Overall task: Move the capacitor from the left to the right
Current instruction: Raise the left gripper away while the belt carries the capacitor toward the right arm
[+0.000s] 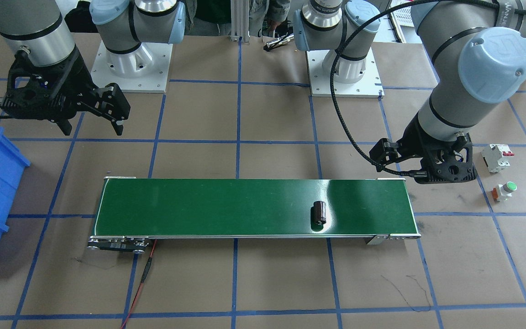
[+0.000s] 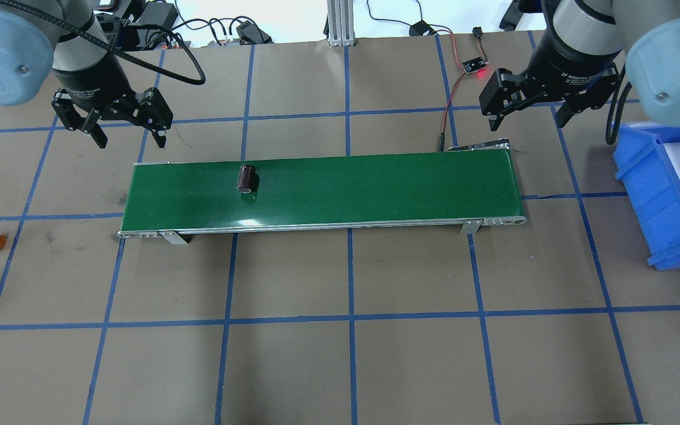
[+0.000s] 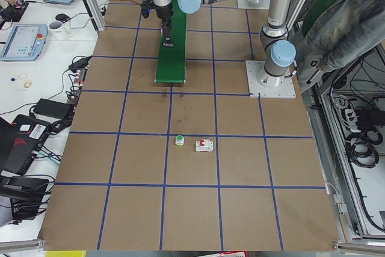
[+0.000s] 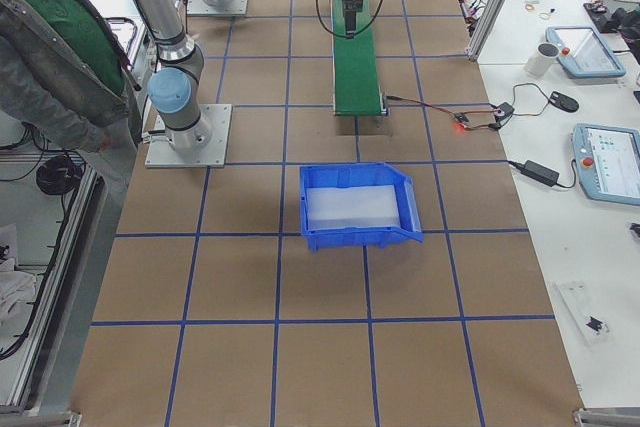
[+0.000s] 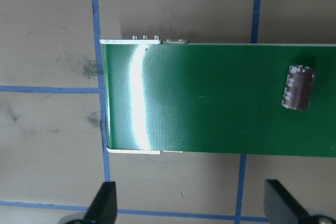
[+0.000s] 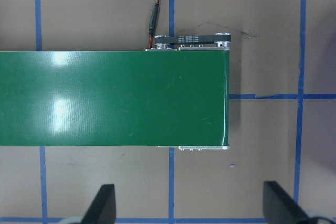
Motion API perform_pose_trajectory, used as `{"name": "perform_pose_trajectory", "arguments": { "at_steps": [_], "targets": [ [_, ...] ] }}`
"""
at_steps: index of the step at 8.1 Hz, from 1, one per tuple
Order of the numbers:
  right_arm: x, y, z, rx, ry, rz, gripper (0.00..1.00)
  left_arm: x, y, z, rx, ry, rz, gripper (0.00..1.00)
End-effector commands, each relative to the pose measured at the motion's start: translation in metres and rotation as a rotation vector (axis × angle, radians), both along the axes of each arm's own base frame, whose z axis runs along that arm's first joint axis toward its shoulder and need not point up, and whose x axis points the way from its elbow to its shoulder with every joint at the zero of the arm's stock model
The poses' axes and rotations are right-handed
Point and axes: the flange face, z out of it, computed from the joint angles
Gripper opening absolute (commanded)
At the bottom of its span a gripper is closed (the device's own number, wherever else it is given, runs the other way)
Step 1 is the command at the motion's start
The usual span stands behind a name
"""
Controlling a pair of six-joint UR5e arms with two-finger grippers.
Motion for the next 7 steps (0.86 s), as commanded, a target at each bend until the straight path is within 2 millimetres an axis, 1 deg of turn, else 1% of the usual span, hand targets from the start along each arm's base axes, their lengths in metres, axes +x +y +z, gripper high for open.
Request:
{"name": "perform_pose_trajectory", "arguments": {
  "at_steps": [1,3,4,5,6,7],
  "targets": [
    [-0.001,-0.024,-0.037,-0.029,-0.045,0.002,1.00,-0.006,0.026,0.014,0.073,0.005,0.001,1.00],
    [0.002,-0.037,-0.071,-0.042,-0.079,-0.001,1.00,-0.008,0.045,0.030,0.096,0.007,0.002,1.00],
    [0.005,-0.043,-0.084,-0.042,-0.114,-0.001,1.00,-0.010,0.048,0.035,0.085,0.008,0.002,1.00],
    [0.007,-0.043,-0.087,-0.040,-0.130,0.001,1.00,-0.012,0.049,0.037,0.080,0.009,0.003,1.00],
    [0.007,-0.045,-0.091,-0.037,-0.130,0.000,1.00,-0.025,0.055,0.042,0.063,-0.002,0.022,1.00],
    [0.007,-0.051,-0.100,-0.038,-0.130,-0.001,1.00,-0.028,0.053,0.043,0.056,-0.002,0.023,1.00]
  ]
}}
